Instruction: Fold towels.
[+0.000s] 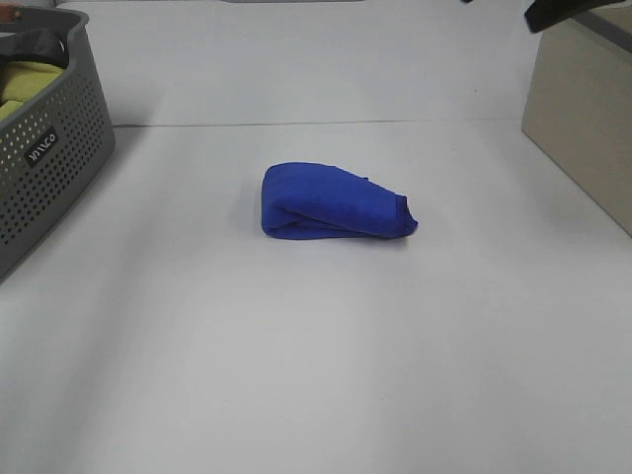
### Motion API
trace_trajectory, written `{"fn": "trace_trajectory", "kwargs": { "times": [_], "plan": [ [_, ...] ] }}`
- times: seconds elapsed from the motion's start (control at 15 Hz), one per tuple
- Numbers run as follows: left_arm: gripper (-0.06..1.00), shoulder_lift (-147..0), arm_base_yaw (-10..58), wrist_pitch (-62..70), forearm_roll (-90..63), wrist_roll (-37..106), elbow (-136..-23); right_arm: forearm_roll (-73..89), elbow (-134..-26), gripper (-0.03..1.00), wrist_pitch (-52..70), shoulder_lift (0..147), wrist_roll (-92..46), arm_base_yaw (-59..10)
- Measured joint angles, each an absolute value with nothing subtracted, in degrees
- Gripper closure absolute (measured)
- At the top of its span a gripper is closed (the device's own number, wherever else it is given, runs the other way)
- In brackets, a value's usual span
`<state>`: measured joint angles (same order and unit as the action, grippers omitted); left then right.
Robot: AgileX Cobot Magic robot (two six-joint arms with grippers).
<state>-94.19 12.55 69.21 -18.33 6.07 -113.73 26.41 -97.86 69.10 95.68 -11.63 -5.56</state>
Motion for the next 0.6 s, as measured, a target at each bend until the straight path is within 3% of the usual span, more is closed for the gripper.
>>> {"fn": "trace_trajectory", "kwargs": {
  "times": [0.27, 0.6],
  "plan": [
    [0.22, -75.7, 12.5, 69.3, -13.5, 3.2, -96.9, 23.0, -87.0, 0.19, 69.2, 79.7, -11.6, -5.6],
    [0.22, -48.6, 12.5, 69.6, -12.9, 4.2, -69.7, 19.4, -62.4, 0.19, 68.8, 53.5, -11.6, -5.6]
  ]
}}
